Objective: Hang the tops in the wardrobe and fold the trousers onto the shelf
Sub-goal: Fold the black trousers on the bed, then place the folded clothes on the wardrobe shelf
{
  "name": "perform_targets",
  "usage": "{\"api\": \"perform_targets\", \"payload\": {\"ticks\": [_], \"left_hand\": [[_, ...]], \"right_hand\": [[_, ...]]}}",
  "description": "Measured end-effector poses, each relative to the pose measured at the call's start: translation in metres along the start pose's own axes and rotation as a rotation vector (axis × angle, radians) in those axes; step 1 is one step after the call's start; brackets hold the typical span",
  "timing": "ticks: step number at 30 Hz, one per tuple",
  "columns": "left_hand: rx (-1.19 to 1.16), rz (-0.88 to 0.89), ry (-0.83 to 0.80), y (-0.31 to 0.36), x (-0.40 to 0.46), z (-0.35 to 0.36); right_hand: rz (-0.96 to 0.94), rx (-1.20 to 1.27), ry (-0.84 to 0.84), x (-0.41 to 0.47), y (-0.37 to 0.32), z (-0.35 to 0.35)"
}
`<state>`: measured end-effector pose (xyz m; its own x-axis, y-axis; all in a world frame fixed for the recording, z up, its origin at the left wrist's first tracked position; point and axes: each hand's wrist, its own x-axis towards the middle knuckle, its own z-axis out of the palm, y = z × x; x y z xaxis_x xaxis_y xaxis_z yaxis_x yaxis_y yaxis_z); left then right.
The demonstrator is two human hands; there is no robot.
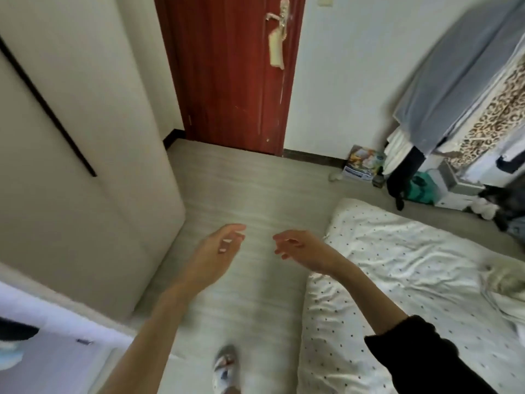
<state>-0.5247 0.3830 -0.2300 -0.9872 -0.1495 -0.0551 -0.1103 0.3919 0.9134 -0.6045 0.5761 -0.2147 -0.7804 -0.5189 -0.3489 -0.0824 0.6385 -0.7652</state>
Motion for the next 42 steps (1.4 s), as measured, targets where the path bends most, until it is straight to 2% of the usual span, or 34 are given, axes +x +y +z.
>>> {"api": "perform_targets", "payload": {"ticks": [7, 12, 16, 19, 20, 22, 24, 25, 31, 35, 42], "left_hand": [[0.074, 0.03, -0.229, -0.004, 0.194, 0.054], [0.158, 0.09, -0.4, 0.011, 0.325, 0.069], [0.203, 0.145, -0.506, 0.049, 0.446, 0.092], [0.207, 0.2, -0.565, 0.065, 0.483, 0.108], [0.215, 0.244, -0.709, 0.088, 0.549, 0.158], [0.212, 0.258, -0.743, 0.095, 0.567, 0.172], [0.22, 0.328, -0.846, 0.118, 0.599, 0.21], [0.231, 0.365, -0.927, 0.135, 0.622, 0.247], [0.299, 0.588, -1.145, 0.216, 0.686, 0.368], [0.324, 0.67, -1.309, 0.252, 0.705, 0.429], [0.339, 0.815, -1.663, 0.296, 0.724, 0.559]], "right_hand": [[0.143, 0.063, 0.15, 0.101, 0.07, -0.101], [0.219, 0.186, 0.289, 0.183, 0.073, -0.171], [0.281, 0.322, 0.401, 0.241, 0.085, -0.242], [0.337, 0.345, 0.472, 0.246, 0.093, -0.266], [0.417, 0.443, 0.608, 0.259, 0.121, -0.307], [0.448, 0.451, 0.619, 0.26, 0.124, -0.321], [0.501, 0.463, 0.683, 0.263, 0.146, -0.35], [0.531, 0.487, 0.758, 0.262, 0.165, -0.373], [0.638, 0.543, 1.091, 0.252, 0.226, -0.446], [0.768, 0.678, 1.255, 0.239, 0.244, -0.468], [0.976, 0.751, 1.552, 0.204, 0.281, -0.506]]}}
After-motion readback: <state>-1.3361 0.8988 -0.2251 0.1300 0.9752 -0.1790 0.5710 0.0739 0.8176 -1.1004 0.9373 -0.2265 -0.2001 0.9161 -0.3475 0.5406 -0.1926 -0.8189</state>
